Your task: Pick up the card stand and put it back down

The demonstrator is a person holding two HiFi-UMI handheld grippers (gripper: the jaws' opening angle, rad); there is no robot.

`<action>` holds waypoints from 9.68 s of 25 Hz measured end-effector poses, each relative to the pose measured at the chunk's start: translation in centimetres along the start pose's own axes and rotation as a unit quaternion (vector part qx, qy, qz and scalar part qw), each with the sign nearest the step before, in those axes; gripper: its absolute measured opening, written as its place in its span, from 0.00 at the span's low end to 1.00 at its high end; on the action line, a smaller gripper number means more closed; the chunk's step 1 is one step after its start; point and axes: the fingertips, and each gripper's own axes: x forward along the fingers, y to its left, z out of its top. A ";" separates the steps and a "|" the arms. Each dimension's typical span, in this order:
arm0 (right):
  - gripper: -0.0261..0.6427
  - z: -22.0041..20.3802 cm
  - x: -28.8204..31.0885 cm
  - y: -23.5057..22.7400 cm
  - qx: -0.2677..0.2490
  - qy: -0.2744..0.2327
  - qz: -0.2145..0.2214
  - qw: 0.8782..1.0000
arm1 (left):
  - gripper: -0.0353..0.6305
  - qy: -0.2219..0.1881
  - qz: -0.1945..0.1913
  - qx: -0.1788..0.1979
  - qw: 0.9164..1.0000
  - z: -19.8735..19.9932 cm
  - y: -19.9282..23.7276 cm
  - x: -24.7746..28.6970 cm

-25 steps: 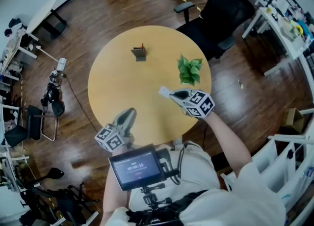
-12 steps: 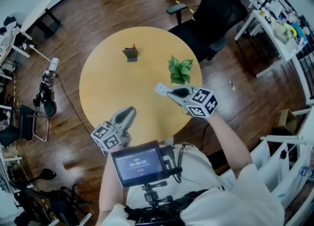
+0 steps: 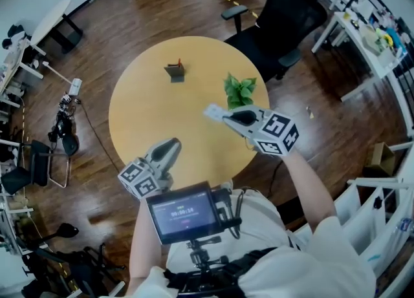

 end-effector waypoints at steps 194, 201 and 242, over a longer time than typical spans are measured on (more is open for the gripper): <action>0.08 -35.3 18.8 -6.7 0.100 0.267 0.006 0.959 | 0.06 0.076 0.179 -0.165 0.967 -12.1 13.4 -5.7; 0.09 -36.7 19.2 -7.1 0.099 0.275 0.008 0.956 | 0.07 0.089 0.195 -0.145 0.966 -12.3 13.7 -5.8; 0.25 -26.3 8.9 -3.9 0.064 0.093 -0.078 0.990 | 0.08 0.115 0.184 -0.058 0.974 -14.1 8.9 -2.5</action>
